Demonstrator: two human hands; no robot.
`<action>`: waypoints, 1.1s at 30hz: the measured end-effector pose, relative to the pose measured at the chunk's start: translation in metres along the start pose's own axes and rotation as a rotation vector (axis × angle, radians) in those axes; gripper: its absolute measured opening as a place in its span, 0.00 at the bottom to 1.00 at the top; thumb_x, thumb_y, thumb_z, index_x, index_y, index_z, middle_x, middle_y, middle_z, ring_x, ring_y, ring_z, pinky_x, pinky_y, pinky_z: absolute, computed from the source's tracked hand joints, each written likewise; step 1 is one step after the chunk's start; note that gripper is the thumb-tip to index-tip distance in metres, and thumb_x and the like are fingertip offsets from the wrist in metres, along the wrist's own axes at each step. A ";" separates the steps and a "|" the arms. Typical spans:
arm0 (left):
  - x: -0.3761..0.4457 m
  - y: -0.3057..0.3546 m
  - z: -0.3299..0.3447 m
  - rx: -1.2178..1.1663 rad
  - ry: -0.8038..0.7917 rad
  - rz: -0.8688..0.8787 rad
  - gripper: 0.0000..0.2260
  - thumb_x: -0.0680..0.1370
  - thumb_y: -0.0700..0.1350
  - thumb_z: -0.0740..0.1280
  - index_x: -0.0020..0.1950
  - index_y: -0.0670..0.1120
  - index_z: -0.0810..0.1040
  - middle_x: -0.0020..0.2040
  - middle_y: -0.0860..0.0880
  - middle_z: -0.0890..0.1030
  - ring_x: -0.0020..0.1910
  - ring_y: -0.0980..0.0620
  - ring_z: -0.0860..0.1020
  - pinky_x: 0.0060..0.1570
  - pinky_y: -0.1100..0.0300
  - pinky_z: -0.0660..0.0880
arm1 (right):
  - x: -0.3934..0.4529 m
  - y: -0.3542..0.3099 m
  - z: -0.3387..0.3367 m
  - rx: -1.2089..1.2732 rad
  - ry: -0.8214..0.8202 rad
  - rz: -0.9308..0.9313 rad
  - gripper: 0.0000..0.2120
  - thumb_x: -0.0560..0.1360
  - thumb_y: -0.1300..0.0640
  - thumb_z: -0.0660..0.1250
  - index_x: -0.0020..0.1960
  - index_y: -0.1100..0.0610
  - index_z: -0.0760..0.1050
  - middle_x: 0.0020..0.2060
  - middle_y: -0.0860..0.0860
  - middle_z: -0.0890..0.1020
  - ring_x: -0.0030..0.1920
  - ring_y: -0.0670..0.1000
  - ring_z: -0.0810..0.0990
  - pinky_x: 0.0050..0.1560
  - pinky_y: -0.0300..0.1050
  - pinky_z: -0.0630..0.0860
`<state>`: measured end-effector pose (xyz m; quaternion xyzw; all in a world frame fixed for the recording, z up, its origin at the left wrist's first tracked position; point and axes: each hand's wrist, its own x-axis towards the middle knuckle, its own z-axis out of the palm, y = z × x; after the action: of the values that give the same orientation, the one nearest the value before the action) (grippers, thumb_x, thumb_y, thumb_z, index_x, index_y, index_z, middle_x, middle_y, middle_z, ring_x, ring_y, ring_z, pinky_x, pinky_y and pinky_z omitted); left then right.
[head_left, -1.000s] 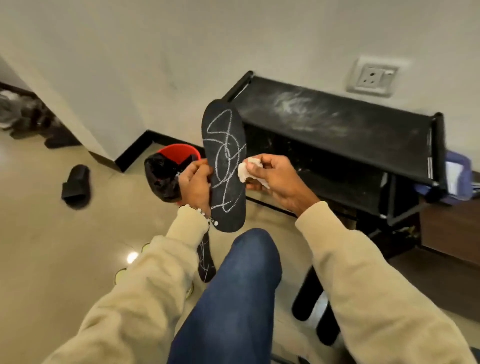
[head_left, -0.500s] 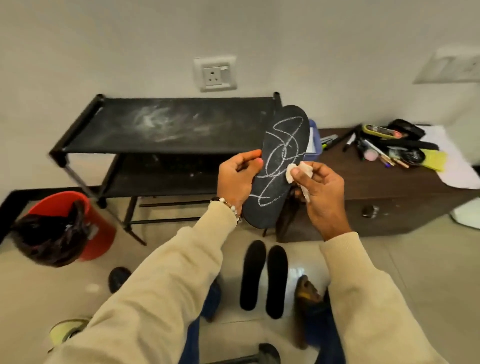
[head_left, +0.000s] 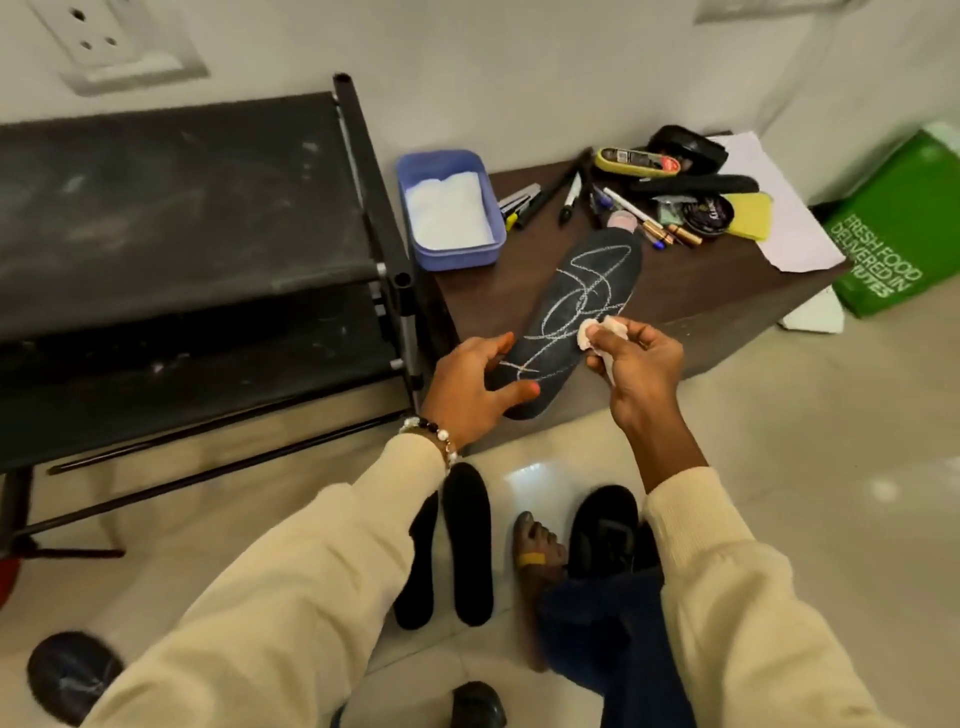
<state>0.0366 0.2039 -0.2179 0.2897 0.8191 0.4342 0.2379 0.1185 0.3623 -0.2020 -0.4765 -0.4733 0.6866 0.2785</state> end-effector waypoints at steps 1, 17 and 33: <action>0.007 -0.006 0.003 0.069 -0.006 0.016 0.37 0.67 0.54 0.77 0.72 0.44 0.70 0.65 0.46 0.75 0.63 0.47 0.74 0.66 0.54 0.69 | 0.009 0.002 0.004 -0.011 0.014 0.005 0.09 0.69 0.69 0.73 0.47 0.61 0.77 0.43 0.56 0.82 0.37 0.50 0.82 0.34 0.39 0.77; 0.038 -0.027 0.004 0.355 0.121 -0.020 0.44 0.64 0.58 0.78 0.75 0.44 0.64 0.65 0.44 0.64 0.64 0.46 0.64 0.65 0.59 0.64 | 0.028 0.008 0.016 -0.814 -0.029 -0.434 0.14 0.69 0.53 0.75 0.53 0.54 0.81 0.49 0.48 0.78 0.51 0.49 0.77 0.52 0.47 0.78; 0.038 -0.037 0.003 0.219 0.194 0.053 0.35 0.63 0.50 0.80 0.67 0.43 0.74 0.56 0.47 0.69 0.50 0.55 0.68 0.51 0.67 0.67 | 0.014 0.040 0.022 -1.324 -0.353 -1.080 0.11 0.64 0.66 0.66 0.43 0.61 0.83 0.36 0.56 0.80 0.40 0.59 0.77 0.38 0.39 0.69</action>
<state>0.0012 0.2143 -0.2559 0.2919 0.8728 0.3743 0.1133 0.0953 0.3497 -0.2425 -0.1376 -0.9724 0.1082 0.1541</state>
